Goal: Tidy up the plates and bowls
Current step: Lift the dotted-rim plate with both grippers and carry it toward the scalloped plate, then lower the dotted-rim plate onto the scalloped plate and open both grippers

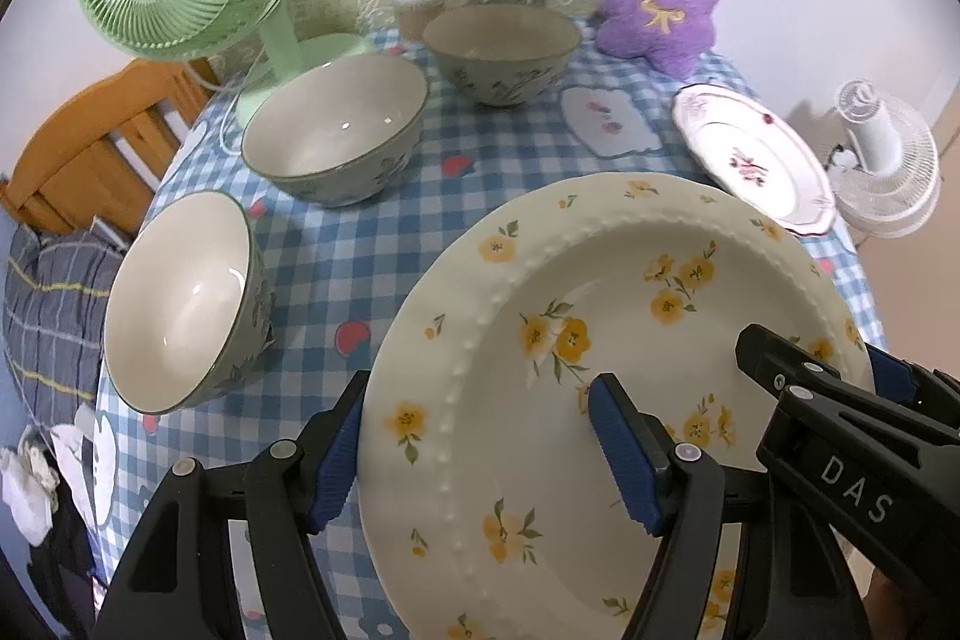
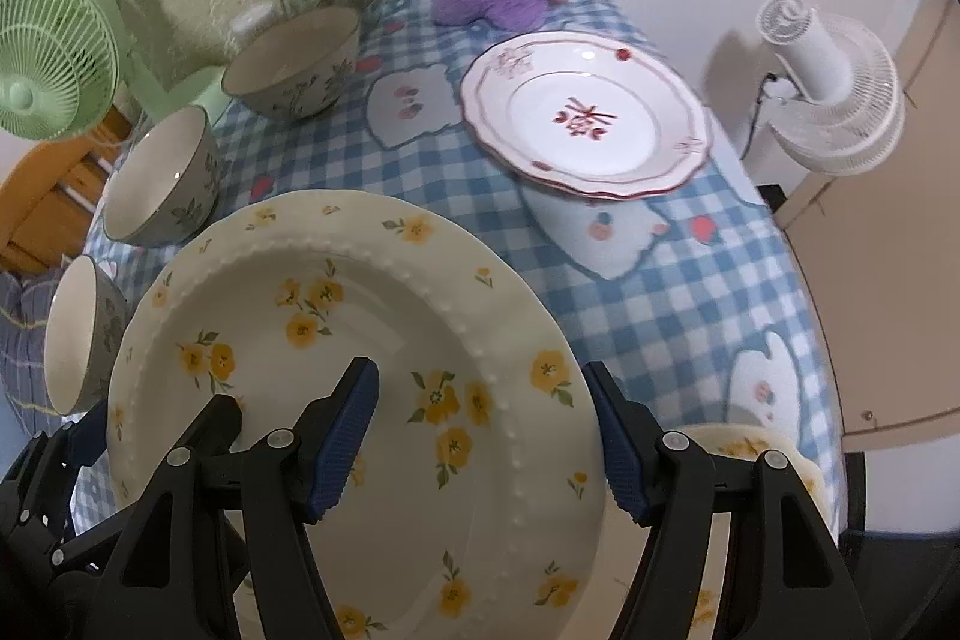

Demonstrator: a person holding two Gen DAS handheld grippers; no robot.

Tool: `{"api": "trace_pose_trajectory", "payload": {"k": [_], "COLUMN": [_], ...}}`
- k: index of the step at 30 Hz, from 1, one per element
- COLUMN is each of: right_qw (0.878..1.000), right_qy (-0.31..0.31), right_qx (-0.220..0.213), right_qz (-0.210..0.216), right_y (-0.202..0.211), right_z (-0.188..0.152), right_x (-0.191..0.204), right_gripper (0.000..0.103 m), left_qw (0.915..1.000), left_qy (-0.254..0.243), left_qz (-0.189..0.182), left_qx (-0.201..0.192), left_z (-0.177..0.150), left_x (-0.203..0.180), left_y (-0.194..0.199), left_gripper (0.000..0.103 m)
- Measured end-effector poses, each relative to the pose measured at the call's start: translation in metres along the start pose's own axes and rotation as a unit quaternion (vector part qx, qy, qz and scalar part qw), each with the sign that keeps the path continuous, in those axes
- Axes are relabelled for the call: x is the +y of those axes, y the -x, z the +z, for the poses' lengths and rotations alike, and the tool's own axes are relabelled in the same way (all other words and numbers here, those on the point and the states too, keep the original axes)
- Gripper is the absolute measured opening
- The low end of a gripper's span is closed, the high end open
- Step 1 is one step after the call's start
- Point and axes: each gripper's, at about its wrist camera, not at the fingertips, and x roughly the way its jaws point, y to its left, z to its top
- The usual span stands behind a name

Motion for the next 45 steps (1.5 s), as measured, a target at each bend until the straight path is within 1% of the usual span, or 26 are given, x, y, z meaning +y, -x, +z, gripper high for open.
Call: {"api": "trace_pose_trajectory", "payload": {"k": [9, 15, 23, 27, 37, 45], "right_qw": [0.998, 0.998, 0.999, 0.999, 0.999, 0.999], "right_qy": [-0.042, -0.05, -0.04, -0.033, -0.023, -0.014], "right_qx": [-0.021, -0.022, -0.016, -0.012, -0.001, 0.008], "right_qz": [-0.031, -0.031, -0.022, -0.022, -0.029, -0.03], "right_y": [0.033, 0.04, 0.044, 0.044, 0.043, 0.038], "right_z": [-0.015, -0.022, -0.028, -0.03, -0.043, -0.054], "right_x": [-0.02, -0.032, -0.052, -0.066, -0.106, -0.129], "right_gripper": [0.069, 0.069, 0.069, 0.069, 0.069, 0.069], "left_qw": [0.9986, 0.9976, 0.9986, 0.9989, 0.9992, 0.9994], "left_qy": [-0.036, -0.053, -0.039, -0.035, -0.025, -0.018], "left_qz": [-0.035, -0.038, -0.031, -0.027, -0.031, -0.03], "left_qx": [-0.016, -0.022, -0.019, -0.017, -0.006, 0.005], "left_z": [-0.001, -0.006, -0.017, -0.024, -0.041, -0.056], "left_x": [-0.015, -0.028, -0.043, -0.056, -0.094, -0.119], "left_y": [0.021, 0.032, 0.038, 0.04, 0.039, 0.036], "left_gripper": [0.072, 0.071, 0.071, 0.071, 0.071, 0.07]}}
